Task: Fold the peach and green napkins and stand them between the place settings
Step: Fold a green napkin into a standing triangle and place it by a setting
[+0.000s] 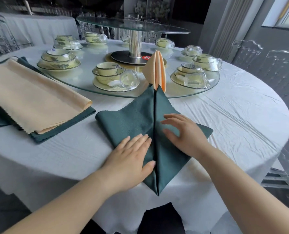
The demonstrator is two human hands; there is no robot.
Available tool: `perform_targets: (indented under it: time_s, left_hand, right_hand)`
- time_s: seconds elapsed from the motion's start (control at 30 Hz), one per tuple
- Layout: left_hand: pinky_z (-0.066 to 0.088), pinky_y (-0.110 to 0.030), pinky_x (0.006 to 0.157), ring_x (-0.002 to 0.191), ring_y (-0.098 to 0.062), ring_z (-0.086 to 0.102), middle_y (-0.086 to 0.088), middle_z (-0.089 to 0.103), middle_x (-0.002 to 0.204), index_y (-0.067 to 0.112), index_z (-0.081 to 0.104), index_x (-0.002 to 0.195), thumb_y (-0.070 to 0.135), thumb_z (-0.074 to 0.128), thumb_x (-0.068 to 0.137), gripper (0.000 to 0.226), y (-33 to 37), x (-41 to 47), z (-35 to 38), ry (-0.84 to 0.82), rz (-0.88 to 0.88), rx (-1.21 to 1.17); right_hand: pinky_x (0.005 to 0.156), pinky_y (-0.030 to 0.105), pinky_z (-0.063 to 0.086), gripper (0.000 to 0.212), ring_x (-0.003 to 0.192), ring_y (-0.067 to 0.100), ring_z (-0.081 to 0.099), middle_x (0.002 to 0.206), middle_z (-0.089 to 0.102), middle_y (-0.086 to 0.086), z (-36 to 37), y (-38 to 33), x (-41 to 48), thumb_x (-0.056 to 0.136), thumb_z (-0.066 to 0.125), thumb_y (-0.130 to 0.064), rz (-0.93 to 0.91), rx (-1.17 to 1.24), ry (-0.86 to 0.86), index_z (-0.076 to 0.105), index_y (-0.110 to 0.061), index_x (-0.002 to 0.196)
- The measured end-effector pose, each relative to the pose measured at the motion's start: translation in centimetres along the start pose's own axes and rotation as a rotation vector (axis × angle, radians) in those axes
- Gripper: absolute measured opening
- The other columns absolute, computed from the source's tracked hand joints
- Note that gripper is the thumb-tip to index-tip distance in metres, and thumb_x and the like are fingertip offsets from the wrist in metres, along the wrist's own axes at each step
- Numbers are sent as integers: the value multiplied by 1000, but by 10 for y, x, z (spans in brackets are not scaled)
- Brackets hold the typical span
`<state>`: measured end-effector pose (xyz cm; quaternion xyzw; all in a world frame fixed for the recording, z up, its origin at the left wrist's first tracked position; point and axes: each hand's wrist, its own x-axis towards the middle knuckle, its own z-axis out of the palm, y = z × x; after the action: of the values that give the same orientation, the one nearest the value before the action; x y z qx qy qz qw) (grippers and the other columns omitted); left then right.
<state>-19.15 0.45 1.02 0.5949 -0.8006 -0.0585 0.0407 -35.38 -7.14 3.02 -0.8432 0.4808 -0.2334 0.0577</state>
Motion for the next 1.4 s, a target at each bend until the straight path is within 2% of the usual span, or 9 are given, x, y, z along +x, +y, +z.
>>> perform_targets:
  time_s: [0.17,0.33,0.5,0.7,0.83,0.93,1.1,1.2,1.4]
  left_hand:
    - [-15,-22,109,140,-8,-16,2,-16,154,13,-11,146,50,27,94,74,1,0,-1,-3,-81,-25]
    - [-12,-22,110,140,-7,-16,4,-17,154,16,-8,147,55,33,90,80,-4,6,-4,-73,-103,-104]
    - [-1,-24,113,142,-9,-7,4,-6,156,19,2,148,77,37,72,101,-38,21,-13,-57,-189,-149]
    - [5,-25,112,142,-15,6,-1,7,156,13,14,146,51,35,92,70,-99,46,-23,81,-361,-135]
    - [10,-22,109,136,-21,30,-7,40,143,7,46,133,42,49,90,55,-92,38,-22,425,-216,-128]
    - [29,-21,96,109,-26,59,-12,66,112,3,68,104,41,44,79,52,-47,11,-15,616,35,-242]
    - [31,-22,94,104,-9,55,-1,70,105,11,70,101,45,33,92,51,-2,-14,19,472,231,-268]
    - [32,-21,93,100,-8,57,3,71,100,15,72,97,41,41,79,44,-2,-12,25,463,226,-161]
    - [32,-23,94,96,-9,63,4,71,98,15,72,96,33,40,80,40,-1,-11,26,501,235,-109]
  right_hand:
    - [110,26,23,36,129,16,41,134,51,4,17,-19,5,90,50,-28,-132,-11,-188,59,-10,120]
    - [101,7,15,32,132,11,36,138,47,1,22,-13,6,89,55,-19,-101,65,-170,59,-10,119]
    - [96,3,13,32,133,12,34,139,45,-1,25,-11,5,89,55,-19,-102,78,-180,59,-10,119]
    - [98,4,14,31,133,10,33,138,47,-4,30,-6,5,89,55,-20,-97,102,-163,59,-12,119]
    - [97,2,12,32,132,11,35,138,47,-2,29,-6,5,89,55,-19,-119,108,-138,58,-11,120]
    - [96,6,17,34,125,17,42,134,50,4,26,-9,3,86,59,-21,-112,134,-101,57,-8,117]
    - [78,29,30,36,89,27,50,86,53,3,26,-12,2,75,49,-47,38,83,165,53,-12,79]
    - [73,26,19,38,94,22,46,78,49,-4,19,-15,4,84,50,-48,137,-147,-11,36,-21,62]
    - [74,28,20,23,97,25,50,67,45,-1,19,-23,17,85,47,-35,96,-276,-132,49,-17,71]
